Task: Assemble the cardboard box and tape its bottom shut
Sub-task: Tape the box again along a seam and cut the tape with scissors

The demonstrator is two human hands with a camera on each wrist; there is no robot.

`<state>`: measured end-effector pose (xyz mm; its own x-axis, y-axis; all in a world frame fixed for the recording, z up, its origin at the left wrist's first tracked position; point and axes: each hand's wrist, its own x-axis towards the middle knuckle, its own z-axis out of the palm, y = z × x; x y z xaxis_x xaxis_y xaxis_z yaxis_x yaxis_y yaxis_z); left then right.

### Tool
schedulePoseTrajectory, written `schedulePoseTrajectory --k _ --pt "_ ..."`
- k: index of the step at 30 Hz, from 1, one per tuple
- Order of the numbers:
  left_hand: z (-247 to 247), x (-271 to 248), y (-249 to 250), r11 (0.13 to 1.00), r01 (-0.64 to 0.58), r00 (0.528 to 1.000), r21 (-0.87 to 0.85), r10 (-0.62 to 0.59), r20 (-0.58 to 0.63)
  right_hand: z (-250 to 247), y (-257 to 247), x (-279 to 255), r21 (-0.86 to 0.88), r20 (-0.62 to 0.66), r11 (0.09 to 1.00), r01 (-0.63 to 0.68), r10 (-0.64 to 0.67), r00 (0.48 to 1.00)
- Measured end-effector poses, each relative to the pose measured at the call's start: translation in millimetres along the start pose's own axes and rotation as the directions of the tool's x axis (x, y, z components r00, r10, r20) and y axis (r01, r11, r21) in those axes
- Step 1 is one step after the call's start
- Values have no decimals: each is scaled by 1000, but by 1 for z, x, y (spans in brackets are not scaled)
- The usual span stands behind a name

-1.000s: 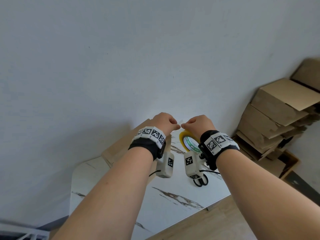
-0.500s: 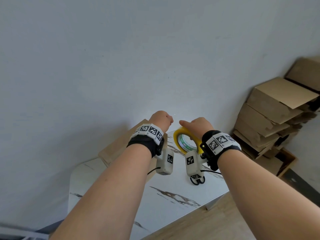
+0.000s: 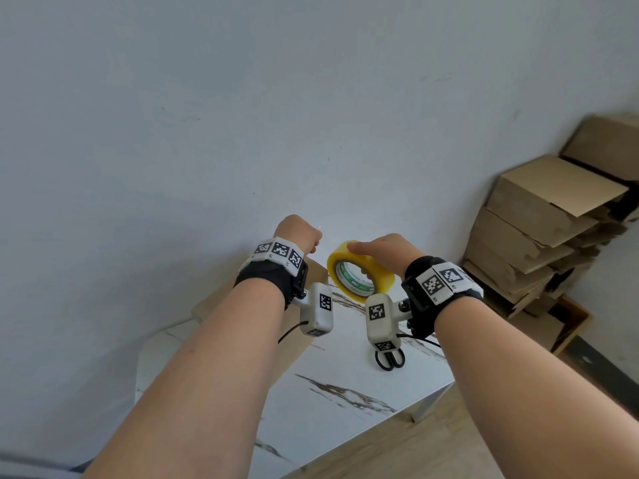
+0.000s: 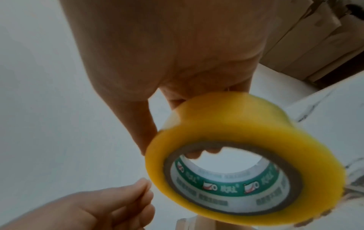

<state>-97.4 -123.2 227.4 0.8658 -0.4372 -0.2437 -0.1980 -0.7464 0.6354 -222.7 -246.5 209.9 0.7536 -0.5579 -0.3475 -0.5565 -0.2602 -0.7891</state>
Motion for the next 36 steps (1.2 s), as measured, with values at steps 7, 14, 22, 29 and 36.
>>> schedulePoseTrajectory --k 7,14,22,29,36 --pt "-5 8 0 998 -38 989 43 44 -141 6 2 -4 -248 -33 969 -3 -6 999" --pt "-16 17 -14 988 24 980 154 7 -198 1 12 1 32 97 999 -34 31 995" --pt "-24 27 -18 993 24 972 113 3 -233 7 20 -1 -137 28 990 -40 44 999" --pt "-27 40 -32 991 52 968 123 -20 -249 13 18 7 -135 14 986 -95 98 995" --pt "-30 56 -39 973 104 975 204 -59 -216 23 7 19 -297 -28 948 -113 110 994"
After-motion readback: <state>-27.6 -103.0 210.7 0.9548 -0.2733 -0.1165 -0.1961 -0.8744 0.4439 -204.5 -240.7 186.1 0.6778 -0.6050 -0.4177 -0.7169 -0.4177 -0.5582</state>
